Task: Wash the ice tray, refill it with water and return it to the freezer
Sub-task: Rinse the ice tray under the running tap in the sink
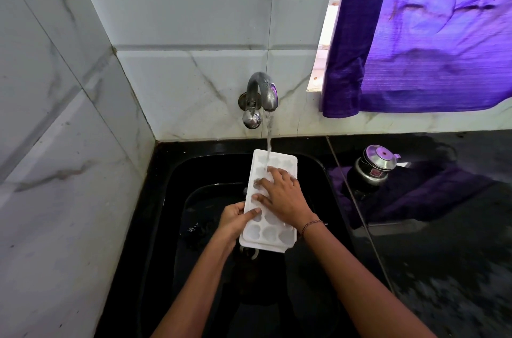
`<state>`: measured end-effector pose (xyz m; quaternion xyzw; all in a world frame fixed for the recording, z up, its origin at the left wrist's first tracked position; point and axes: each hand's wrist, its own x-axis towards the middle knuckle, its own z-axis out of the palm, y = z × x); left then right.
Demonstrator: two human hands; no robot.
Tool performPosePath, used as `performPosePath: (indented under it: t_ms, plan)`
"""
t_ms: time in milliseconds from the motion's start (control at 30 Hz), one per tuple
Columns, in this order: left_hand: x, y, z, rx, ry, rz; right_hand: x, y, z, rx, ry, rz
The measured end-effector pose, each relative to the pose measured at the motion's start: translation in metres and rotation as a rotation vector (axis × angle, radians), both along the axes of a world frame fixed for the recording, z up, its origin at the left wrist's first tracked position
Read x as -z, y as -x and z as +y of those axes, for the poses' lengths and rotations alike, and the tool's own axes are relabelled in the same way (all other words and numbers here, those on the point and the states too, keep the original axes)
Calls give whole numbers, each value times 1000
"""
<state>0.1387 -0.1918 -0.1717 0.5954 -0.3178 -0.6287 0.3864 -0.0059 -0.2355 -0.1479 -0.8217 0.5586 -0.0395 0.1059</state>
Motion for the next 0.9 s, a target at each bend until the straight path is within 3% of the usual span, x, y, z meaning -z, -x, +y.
performPosePath:
  t_ms: [100, 233, 533, 733, 900]
  plan:
    - [3, -5, -3, -41, 34, -209, 9, -3, 5, -45, -41, -26]
    - [-3, -11, -1, 30, 140, -771, 16, -6, 9, 50, -79, -86]
    - [-1, -18, 12, -16, 320, -1202, 27, -7, 12, 134, -57, 85]
    - [0, -24, 15, -72, 211, -942, 28, -11, 9, 146, -120, 39]
    - [20, -31, 15, -122, 6, -469, 27, -8, 7, 170, -144, -10]
